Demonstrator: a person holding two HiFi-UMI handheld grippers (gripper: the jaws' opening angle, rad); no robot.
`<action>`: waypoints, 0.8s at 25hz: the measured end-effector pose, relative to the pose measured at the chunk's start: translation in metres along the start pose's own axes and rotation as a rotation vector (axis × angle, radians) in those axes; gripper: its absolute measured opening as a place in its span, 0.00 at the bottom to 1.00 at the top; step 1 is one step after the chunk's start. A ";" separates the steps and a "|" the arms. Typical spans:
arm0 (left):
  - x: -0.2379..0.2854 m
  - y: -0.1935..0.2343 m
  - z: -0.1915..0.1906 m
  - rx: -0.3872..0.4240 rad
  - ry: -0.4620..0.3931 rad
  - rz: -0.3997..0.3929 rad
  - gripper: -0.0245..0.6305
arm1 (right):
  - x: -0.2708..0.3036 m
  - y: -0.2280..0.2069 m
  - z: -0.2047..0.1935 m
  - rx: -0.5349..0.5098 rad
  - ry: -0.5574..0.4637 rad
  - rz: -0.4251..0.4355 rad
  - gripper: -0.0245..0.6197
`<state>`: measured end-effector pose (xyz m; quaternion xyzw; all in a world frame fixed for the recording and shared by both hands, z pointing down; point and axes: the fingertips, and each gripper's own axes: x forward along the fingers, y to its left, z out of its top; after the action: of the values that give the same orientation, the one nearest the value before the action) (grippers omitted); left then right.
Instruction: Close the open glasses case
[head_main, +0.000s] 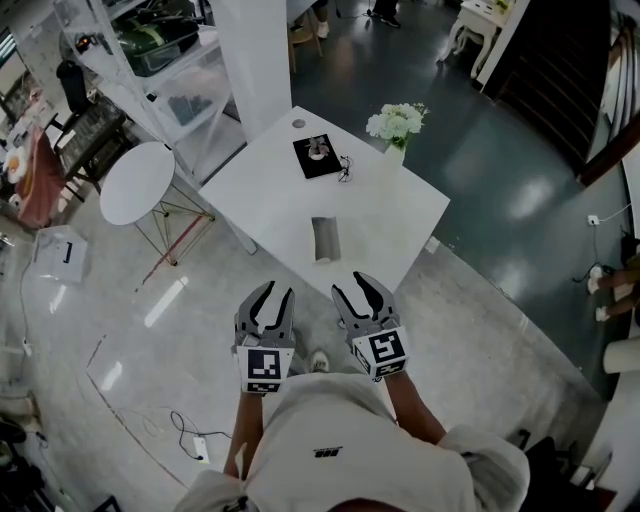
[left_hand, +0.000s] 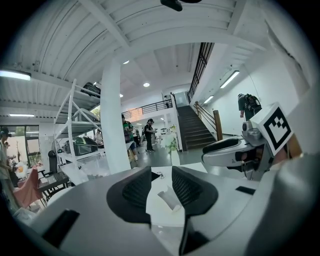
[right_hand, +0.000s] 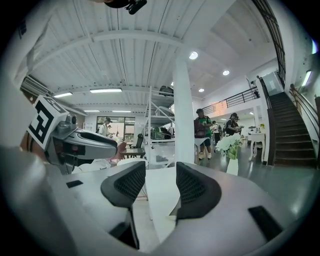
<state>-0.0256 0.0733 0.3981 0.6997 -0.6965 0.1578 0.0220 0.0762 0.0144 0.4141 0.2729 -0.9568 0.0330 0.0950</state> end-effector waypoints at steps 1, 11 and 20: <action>0.003 0.002 0.001 0.001 -0.001 -0.002 0.24 | 0.003 -0.001 0.000 0.002 0.001 -0.001 0.34; 0.036 0.028 -0.002 0.001 -0.014 -0.025 0.24 | 0.041 -0.013 0.001 0.005 0.008 -0.027 0.34; 0.088 0.060 -0.009 0.009 -0.009 -0.118 0.24 | 0.092 -0.031 0.002 0.024 0.035 -0.093 0.33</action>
<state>-0.0880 -0.0111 0.4169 0.7404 -0.6533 0.1563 0.0250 0.0153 -0.0600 0.4307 0.3173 -0.9408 0.0448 0.1100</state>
